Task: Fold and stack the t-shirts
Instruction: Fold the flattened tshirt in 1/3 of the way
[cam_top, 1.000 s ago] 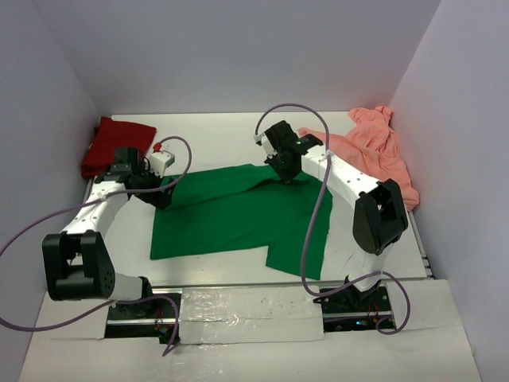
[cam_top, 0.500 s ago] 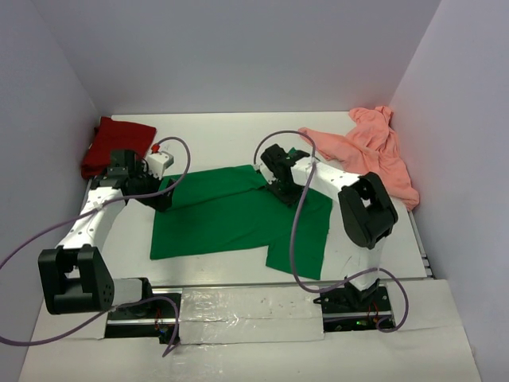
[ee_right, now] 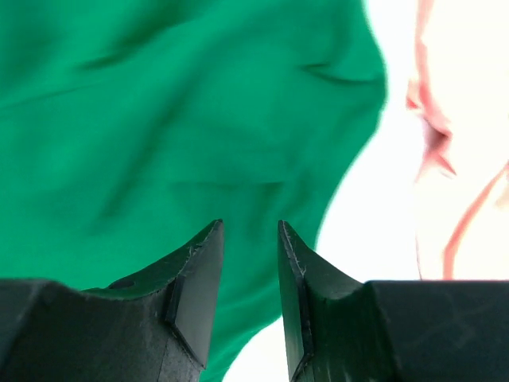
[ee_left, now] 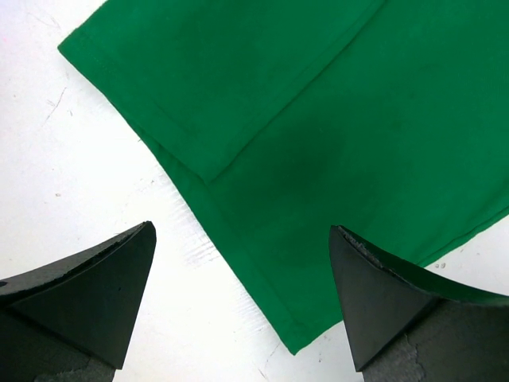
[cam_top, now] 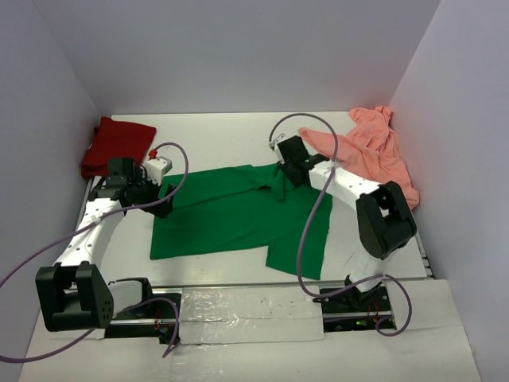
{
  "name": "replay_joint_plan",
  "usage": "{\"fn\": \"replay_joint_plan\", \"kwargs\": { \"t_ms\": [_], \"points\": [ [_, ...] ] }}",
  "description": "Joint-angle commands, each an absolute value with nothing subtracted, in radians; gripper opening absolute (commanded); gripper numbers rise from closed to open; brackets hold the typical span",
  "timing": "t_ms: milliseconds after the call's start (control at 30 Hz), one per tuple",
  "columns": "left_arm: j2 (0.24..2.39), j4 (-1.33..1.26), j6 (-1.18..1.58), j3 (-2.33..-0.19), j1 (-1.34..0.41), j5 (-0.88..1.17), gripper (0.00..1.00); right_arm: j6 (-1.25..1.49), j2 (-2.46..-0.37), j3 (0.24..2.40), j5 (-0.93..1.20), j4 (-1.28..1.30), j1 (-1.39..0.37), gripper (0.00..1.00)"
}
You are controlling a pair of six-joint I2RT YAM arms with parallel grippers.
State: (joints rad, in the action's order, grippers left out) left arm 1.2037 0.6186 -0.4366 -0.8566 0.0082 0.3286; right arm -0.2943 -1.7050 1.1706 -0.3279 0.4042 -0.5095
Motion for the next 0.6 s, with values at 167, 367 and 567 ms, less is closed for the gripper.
{"fn": "replay_joint_plan", "kwargs": {
  "t_ms": [167,367,567],
  "points": [
    [1.140,0.588,-0.400,-0.842,0.009,0.359,0.99,-0.222,-1.848,1.333,-0.295,0.454,-0.322,0.41],
    [1.138,0.594,-0.397,-0.839,0.009,0.362,0.99,-0.210,-1.887,1.376,-0.109,0.543,-0.282,0.41],
    [1.144,0.591,-0.397,-0.831,0.011,0.365,0.99,-0.212,-1.878,1.379,0.066,0.560,-0.256,0.41]
  ]
}}
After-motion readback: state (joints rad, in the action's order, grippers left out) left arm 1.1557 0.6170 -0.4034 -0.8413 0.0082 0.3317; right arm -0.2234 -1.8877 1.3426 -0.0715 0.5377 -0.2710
